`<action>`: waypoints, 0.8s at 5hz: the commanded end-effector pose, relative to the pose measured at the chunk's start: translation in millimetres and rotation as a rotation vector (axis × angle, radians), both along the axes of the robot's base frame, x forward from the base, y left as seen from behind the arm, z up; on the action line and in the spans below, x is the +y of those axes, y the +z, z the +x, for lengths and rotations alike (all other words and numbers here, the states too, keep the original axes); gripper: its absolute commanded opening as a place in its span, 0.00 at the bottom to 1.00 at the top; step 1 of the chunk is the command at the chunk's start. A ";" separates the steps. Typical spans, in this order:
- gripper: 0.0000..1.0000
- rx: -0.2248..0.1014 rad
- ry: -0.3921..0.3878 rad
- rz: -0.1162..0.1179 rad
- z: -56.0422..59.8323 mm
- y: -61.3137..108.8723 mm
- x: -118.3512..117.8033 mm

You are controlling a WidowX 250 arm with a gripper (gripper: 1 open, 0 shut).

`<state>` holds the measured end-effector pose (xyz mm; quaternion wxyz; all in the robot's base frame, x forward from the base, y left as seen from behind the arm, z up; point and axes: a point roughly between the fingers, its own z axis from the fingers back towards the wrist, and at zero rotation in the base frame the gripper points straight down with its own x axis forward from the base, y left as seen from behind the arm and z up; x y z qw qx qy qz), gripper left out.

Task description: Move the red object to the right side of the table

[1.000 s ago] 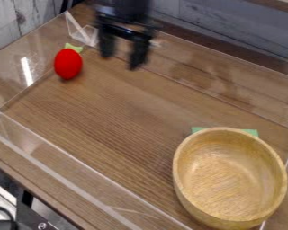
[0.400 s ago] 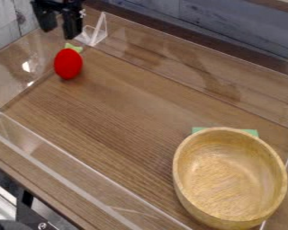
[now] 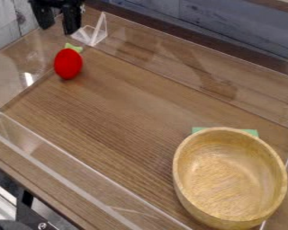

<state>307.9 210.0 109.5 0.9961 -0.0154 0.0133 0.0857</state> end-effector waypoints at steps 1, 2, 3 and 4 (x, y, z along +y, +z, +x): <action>1.00 -0.027 0.042 0.031 8.8 21.6 1.3; 1.00 -0.008 0.017 0.029 10.4 12.9 1.0; 1.00 0.006 -0.011 0.029 11.9 5.1 1.1; 1.00 0.016 -0.023 0.029 8.6 2.8 1.2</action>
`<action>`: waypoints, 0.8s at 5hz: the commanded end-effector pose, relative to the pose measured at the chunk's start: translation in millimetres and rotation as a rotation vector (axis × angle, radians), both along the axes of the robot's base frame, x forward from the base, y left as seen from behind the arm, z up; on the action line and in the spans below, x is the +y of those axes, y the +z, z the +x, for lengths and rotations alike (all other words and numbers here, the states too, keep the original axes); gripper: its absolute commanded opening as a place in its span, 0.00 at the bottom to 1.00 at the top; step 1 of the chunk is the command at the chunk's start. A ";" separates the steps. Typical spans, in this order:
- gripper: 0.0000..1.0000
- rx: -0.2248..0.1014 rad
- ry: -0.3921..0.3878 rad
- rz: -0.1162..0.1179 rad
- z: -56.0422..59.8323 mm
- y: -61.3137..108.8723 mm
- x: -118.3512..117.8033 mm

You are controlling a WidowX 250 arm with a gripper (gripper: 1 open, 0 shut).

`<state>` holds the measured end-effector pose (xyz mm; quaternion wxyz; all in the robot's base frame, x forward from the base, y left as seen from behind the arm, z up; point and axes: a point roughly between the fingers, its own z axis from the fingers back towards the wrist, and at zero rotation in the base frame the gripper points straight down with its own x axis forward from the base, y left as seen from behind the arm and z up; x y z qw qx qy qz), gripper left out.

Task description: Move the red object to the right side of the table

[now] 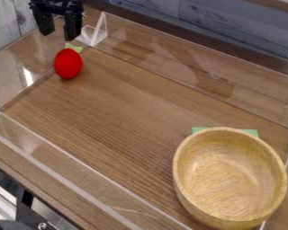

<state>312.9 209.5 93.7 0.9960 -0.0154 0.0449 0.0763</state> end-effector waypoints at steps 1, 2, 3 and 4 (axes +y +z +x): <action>1.00 -0.038 -0.012 0.035 -0.1 17.1 0.8; 1.00 -0.030 -0.072 0.031 0.5 9.0 0.3; 1.00 -0.024 -0.127 0.028 1.7 1.7 -0.7; 1.00 -0.025 -0.182 0.023 11.2 1.7 -0.7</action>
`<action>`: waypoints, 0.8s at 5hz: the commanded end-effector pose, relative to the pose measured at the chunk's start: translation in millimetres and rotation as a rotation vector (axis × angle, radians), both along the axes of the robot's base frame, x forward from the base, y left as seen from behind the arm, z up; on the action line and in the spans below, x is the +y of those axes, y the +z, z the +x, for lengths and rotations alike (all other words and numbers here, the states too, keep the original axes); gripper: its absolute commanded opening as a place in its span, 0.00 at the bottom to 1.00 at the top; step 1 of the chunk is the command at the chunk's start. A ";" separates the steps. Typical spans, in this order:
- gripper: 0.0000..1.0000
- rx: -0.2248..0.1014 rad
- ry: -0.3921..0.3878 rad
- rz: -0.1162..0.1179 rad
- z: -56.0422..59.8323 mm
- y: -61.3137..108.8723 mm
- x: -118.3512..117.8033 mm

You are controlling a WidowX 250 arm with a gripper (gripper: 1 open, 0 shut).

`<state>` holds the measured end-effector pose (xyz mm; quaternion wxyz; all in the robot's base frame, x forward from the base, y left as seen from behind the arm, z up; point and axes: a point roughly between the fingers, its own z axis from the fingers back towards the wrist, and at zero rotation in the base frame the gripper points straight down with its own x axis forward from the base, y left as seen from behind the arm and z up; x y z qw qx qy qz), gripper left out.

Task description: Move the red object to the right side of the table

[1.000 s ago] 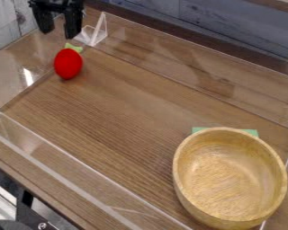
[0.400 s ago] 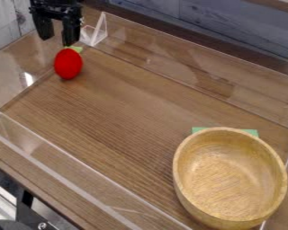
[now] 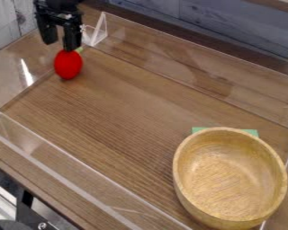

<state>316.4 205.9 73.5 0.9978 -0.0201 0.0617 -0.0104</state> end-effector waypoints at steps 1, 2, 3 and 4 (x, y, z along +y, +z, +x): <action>1.00 -0.067 -0.050 0.035 14.8 24.7 5.2; 1.00 -0.074 0.022 0.036 20.9 22.3 5.1; 1.00 -0.082 0.087 0.041 25.3 20.8 4.5; 1.00 -0.094 0.091 0.042 22.2 27.2 3.4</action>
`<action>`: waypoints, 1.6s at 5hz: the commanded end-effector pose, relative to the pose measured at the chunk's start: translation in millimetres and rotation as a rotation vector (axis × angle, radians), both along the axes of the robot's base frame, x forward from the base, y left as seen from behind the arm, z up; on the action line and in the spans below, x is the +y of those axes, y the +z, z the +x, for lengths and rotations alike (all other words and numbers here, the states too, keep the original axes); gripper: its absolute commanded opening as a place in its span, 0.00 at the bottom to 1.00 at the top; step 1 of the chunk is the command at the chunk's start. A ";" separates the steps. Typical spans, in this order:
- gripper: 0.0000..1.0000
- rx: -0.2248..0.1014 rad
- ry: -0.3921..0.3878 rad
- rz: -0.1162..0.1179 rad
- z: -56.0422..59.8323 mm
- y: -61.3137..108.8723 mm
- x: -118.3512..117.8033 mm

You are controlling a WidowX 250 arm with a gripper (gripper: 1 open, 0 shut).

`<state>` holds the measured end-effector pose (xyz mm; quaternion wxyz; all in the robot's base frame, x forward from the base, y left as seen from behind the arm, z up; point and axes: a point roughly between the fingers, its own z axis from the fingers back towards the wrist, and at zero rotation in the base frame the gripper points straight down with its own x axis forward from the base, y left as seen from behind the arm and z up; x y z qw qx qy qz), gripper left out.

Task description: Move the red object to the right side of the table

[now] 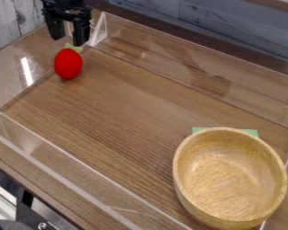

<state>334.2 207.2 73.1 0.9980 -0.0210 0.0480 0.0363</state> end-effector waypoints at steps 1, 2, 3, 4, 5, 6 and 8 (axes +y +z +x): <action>1.00 -0.041 -0.036 0.043 2.1 22.5 3.2; 1.00 -0.015 -0.058 0.043 -1.1 5.8 2.7; 1.00 0.007 -0.073 0.042 -3.8 -10.2 2.3; 1.00 0.020 -0.038 0.036 -6.8 -18.0 3.6; 1.00 0.034 -0.006 0.028 -9.5 -22.0 4.6; 1.00 0.046 -0.036 0.022 -16.1 -22.4 5.8; 1.00 0.057 -0.054 -0.021 -26.9 -27.4 6.0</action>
